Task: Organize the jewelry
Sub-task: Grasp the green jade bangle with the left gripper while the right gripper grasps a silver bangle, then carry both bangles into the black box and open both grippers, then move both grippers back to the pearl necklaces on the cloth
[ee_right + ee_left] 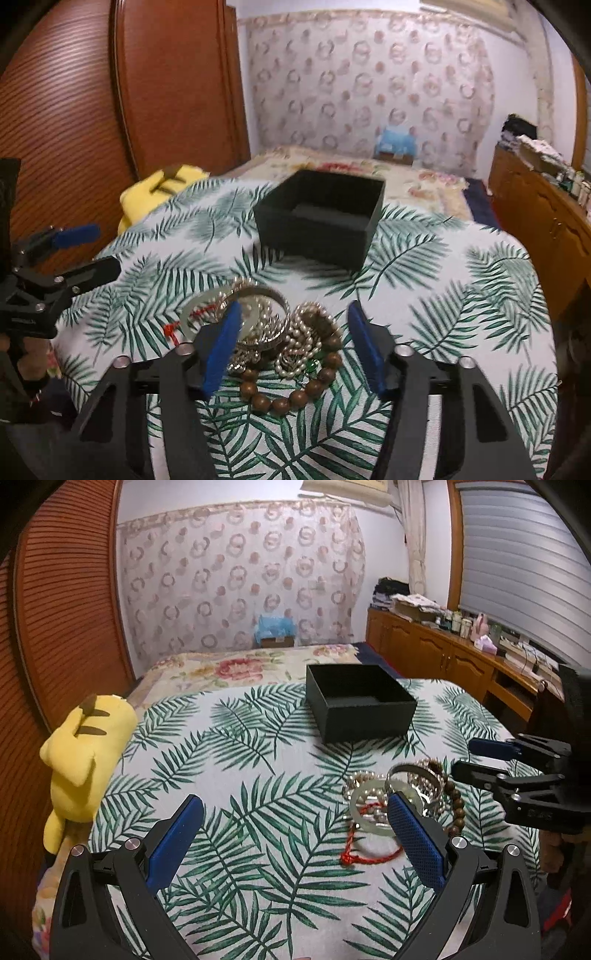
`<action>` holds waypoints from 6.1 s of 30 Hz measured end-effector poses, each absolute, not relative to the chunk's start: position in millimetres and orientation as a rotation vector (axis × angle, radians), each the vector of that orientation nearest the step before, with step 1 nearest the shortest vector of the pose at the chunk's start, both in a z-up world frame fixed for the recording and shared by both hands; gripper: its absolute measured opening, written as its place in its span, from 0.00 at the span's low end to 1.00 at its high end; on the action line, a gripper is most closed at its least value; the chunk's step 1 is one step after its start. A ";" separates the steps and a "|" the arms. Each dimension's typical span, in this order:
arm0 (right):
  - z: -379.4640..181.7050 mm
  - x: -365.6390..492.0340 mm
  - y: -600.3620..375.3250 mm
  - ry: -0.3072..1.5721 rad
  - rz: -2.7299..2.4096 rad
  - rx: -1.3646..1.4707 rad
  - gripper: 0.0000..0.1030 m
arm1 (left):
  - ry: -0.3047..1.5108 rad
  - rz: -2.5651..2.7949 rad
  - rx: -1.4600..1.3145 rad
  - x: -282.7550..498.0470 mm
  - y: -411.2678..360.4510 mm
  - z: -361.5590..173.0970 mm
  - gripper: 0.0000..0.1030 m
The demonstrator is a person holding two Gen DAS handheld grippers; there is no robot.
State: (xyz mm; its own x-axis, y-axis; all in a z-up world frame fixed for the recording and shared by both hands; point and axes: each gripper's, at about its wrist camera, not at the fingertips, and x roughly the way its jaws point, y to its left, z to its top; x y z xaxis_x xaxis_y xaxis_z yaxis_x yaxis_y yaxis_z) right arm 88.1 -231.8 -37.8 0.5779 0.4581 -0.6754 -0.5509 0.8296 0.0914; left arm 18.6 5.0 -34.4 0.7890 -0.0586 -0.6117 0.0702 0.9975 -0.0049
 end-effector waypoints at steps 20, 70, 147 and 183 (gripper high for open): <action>-61.8 125.7 -206.8 0.889 0.682 -0.221 0.22 | 0.755 -0.114 0.017 25.3 4.0 -64.1 0.94; -45.1 96.3 -282.2 0.762 0.578 -0.110 0.05 | 0.909 -0.391 0.098 84.4 -58.2 -90.3 0.67; -27.3 166.9 -290.5 0.685 0.588 -0.080 0.09 | 0.763 -0.264 0.180 195.1 -83.1 -39.7 0.72; -71.7 157.0 -243.2 0.940 0.776 -0.077 0.14 | 0.803 -0.279 0.016 89.4 -18.5 -68.6 0.73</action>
State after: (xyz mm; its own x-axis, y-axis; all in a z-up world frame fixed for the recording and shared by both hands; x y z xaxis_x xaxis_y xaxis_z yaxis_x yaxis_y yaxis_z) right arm 157.0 -243.2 -71.7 0.3454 0.5649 -0.7493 -0.6289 0.7320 0.2620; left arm 89.4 -18.5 -68.6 0.6602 -0.2404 -0.7116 0.2522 0.9633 -0.0915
